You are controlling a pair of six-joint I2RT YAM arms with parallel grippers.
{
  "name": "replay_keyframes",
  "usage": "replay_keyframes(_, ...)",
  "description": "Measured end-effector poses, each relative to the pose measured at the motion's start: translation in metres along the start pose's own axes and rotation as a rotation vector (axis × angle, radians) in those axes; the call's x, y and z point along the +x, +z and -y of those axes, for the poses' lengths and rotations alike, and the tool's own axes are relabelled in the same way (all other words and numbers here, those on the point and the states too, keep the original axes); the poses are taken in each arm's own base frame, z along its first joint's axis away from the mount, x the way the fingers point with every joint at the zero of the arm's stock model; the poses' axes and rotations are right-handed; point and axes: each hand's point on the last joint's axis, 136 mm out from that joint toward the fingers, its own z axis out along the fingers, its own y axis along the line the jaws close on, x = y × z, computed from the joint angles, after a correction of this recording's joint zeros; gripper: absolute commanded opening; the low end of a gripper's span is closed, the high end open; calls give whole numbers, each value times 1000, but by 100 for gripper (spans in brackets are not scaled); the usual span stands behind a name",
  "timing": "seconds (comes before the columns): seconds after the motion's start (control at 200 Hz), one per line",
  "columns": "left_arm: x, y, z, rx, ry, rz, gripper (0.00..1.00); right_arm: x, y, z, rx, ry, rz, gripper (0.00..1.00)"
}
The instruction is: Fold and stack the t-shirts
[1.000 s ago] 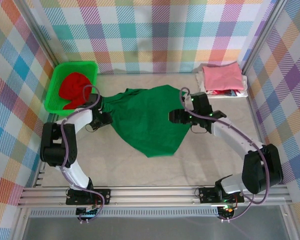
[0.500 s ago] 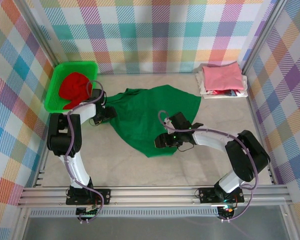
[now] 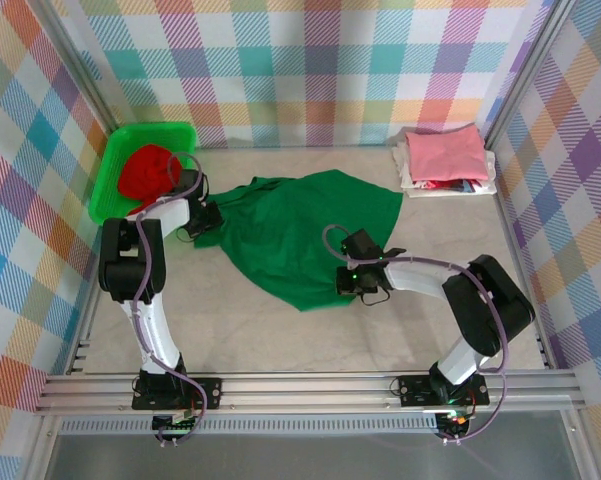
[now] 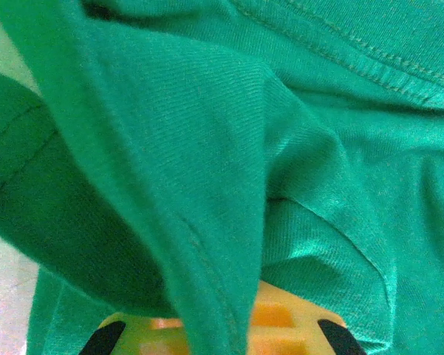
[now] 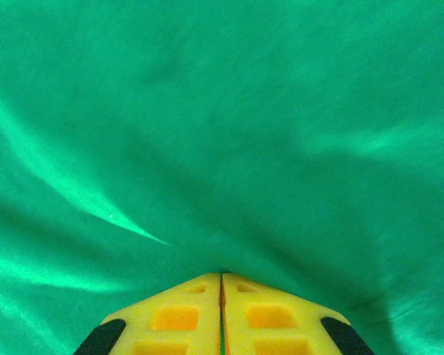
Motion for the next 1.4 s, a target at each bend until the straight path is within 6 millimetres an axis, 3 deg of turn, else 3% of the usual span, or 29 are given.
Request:
replay_keyframes(0.155, 31, -26, -6, 29, -26, -27, 0, -30, -6, 35, 44, 127, 51, 3)
replay_keyframes(0.27, 48, -63, -9, 65, -57, -1, 0, -55, -15, 57, 70, 191, 87, 0)
replay_keyframes(0.395, 62, -101, -9, 112, -80, 28, 0, -89, -40, 77, 83, 226, 162, 0)
replay_keyframes(0.515, 65, -128, -6, 146, -92, 55, 0, -122, -80, 82, 76, 211, 266, 0)
replay_keyframes(0.6, 60, -144, -4, 161, -89, 86, 0, -147, -111, 72, 57, 176, 349, 0)
replay_keyframes(0.685, 55, -154, -3, 162, -88, 115, 0, -156, -126, 63, 26, 153, 392, 13)
replay_keyframes(0.74, 54, -156, -4, 160, -88, 123, 0, -153, -125, 60, 4, 152, 384, 16)
replay_keyframes(0.775, 55, -155, -5, 158, -89, 122, 5, -147, -119, 59, -13, 156, 369, 17)
replay_keyframes(0.8, 56, -154, -5, 156, -90, 118, 2, -141, -114, 58, -25, 160, 353, 17)
replay_keyframes(0.985, 71, -123, -28, 111, -145, 24, 0, -60, -61, 55, -67, 197, 125, 24)
replay_keyframes(1.09, 79, -107, -39, 100, -191, -40, 0, -28, -48, 40, -98, 177, 37, 27)
replay_keyframes(1.22, 81, -105, -37, 113, -197, -57, 0, 9, -42, 25, -159, 177, -29, 36)
replay_keyframes(1.3, 81, -105, -36, 118, -197, -59, 0, 20, -36, 21, -180, 199, -63, 41)
replay_keyframes(1.4, 82, -106, -35, 123, -197, -63, 0, 17, -30, 12, -214, 221, -64, 45)
